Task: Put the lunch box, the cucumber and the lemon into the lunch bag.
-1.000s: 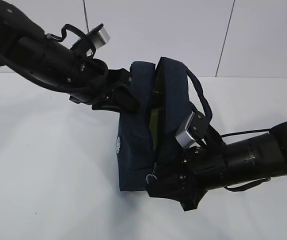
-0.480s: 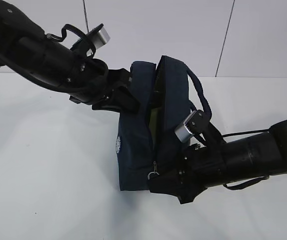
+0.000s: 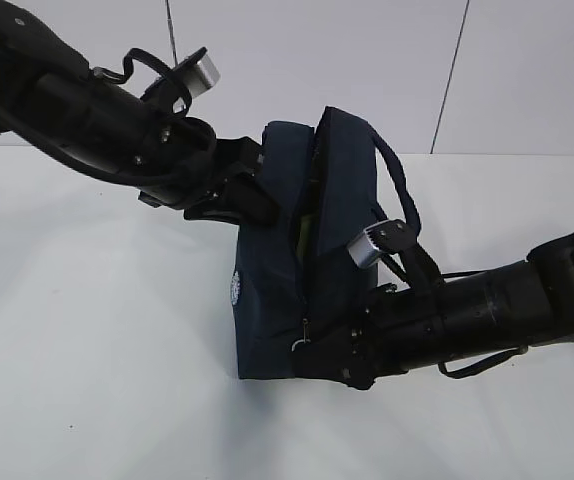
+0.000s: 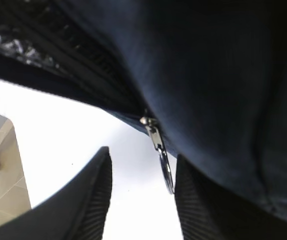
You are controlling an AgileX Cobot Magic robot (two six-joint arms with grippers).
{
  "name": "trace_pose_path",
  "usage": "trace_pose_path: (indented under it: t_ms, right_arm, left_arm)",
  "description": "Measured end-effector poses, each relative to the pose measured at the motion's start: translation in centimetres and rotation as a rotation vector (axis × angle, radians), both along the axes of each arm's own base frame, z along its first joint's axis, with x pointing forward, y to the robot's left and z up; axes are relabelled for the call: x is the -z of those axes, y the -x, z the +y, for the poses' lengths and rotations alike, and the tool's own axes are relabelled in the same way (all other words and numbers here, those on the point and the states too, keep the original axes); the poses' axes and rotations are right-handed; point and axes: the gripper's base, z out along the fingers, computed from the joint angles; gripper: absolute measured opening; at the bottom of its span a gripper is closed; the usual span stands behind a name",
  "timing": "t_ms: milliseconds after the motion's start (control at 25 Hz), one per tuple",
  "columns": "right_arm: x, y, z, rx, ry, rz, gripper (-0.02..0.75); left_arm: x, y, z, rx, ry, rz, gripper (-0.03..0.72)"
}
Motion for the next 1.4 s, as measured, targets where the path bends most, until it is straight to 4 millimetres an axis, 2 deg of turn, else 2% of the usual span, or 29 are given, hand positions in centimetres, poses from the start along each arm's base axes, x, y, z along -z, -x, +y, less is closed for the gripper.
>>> trace_pose_path:
  t_ms: [960, 1400]
  right_arm:
    - [-0.4, -0.6, 0.2, -0.020, -0.004, -0.047, 0.346]
    - [0.7, -0.5, 0.5, -0.082, -0.012, -0.074, 0.346]
  left_arm:
    - [0.0, 0.0, 0.0, -0.001, 0.001, 0.001, 0.036]
    - [-0.1, 0.0, -0.1, -0.010, 0.016, 0.008, 0.036]
